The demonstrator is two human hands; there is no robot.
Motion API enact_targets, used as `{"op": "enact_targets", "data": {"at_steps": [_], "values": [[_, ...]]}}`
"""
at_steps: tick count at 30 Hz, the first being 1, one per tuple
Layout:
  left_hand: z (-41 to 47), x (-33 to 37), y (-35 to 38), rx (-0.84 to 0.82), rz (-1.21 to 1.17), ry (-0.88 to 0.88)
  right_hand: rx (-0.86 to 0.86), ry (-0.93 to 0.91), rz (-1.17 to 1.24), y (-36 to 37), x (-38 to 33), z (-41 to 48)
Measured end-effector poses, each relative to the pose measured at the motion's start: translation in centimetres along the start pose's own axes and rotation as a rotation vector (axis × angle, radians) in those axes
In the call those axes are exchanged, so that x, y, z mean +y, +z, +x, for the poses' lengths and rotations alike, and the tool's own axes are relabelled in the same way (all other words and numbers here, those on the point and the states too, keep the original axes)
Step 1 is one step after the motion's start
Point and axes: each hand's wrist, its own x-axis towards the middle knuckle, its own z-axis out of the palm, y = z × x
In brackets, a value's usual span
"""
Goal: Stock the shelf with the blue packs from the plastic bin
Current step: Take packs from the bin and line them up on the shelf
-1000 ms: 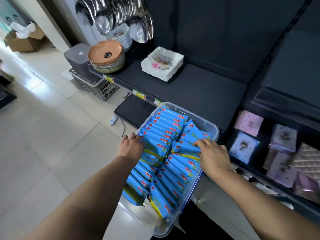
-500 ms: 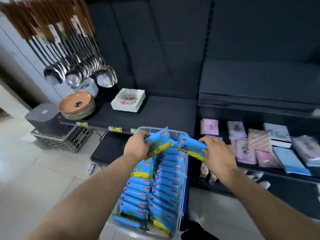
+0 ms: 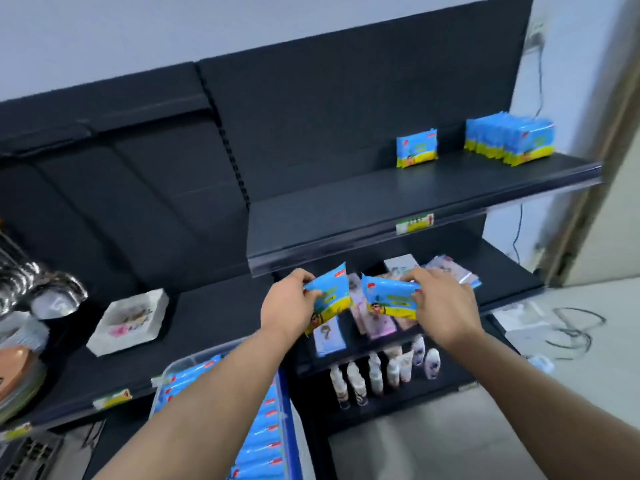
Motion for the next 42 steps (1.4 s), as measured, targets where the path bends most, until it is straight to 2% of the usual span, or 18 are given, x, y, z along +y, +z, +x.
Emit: {"op": "enact_targets", "data": {"at_steps": [7, 19, 27, 35, 42], "values": [[4.2, 10.6, 2.2, 0.072, 0.039, 0.046, 0.163, 0.024, 0.040, -5.3, 7.7, 4.8], [12.1, 25.2, 7.8, 0.136, 0.099, 0.043, 0.252, -0.028, 0.035, -12.7, 21.2, 14.0], [18.6, 27.5, 10.6, 0.124, 0.157, 0.013, 0.242, -0.061, 0.035, -12.0, 23.5, 20.6], [30.2, 28.0, 14.9, 0.072, 0.108, 0.071, 0.243, -0.124, 0.022, -8.7, 23.9, 30.2], [39.1, 28.6, 18.3, 0.020, 0.063, 0.157, 0.144, -0.126, 0.093, -6.0, 24.5, 38.0]]}}
